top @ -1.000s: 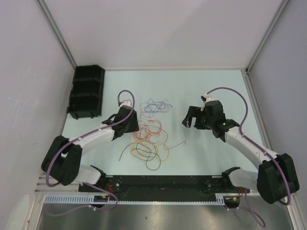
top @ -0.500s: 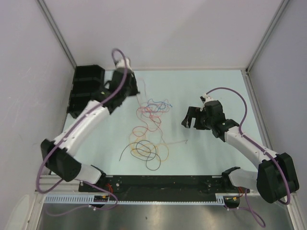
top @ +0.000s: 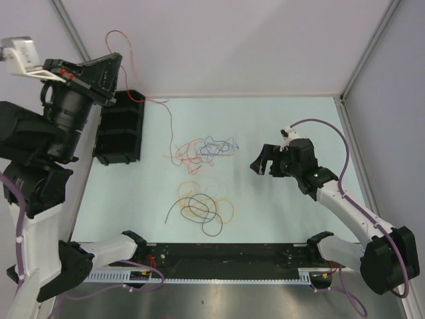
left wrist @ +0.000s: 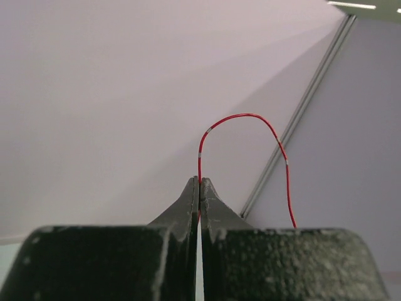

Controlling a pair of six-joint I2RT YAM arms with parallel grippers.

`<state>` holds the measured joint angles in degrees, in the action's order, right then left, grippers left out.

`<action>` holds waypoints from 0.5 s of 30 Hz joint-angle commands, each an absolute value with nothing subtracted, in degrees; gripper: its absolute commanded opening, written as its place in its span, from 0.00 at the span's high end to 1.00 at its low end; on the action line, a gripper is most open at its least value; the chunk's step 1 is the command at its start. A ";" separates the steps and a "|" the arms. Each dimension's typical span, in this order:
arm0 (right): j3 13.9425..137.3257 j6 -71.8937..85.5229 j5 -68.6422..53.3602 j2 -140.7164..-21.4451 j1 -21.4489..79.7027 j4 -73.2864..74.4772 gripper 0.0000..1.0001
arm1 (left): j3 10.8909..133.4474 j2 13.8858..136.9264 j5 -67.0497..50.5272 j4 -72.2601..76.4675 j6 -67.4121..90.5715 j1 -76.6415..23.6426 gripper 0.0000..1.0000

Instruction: Untangle the cables

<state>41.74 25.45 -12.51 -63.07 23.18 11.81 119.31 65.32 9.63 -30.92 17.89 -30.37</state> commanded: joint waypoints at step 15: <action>46.93 23.39 -23.05 -63.18 43.74 -14.58 0.04 | 110.75 63.55 5.54 -30.85 17.22 -30.59 1.00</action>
<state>43.88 26.20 -26.83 -60.47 36.77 -5.34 112.71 66.65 7.01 -33.36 16.05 -30.39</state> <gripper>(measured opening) 0.970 0.008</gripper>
